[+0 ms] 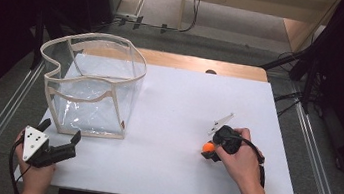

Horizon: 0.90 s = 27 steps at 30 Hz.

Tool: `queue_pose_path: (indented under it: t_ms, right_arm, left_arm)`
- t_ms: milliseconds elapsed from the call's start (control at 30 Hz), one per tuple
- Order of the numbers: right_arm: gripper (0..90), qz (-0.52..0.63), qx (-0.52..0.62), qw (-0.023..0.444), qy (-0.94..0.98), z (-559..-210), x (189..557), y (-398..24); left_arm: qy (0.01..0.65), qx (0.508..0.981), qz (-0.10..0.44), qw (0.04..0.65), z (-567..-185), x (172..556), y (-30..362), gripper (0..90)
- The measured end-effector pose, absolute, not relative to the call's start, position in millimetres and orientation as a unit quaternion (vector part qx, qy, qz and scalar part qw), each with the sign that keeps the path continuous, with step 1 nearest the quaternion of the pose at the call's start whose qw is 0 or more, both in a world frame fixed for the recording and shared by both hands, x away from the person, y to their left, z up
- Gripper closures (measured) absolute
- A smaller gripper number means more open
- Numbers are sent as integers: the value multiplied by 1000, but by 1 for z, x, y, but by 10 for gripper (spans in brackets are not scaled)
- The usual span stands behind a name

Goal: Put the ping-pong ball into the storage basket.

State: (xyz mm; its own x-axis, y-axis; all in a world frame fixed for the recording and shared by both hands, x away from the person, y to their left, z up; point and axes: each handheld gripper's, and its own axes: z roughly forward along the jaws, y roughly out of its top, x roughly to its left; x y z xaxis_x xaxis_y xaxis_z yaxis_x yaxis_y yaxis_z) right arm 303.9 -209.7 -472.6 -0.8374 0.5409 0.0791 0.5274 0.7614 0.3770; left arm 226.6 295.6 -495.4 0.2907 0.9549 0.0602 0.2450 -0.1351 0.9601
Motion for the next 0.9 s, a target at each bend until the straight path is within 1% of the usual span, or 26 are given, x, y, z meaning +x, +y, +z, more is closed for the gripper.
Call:
queue_pose_path:
  t_ms: [900]
  right_arm:
    - [483,208,255,14,944,-438,323,-189]
  left_arm:
    - [459,652,378,470,-496,227,295,0]
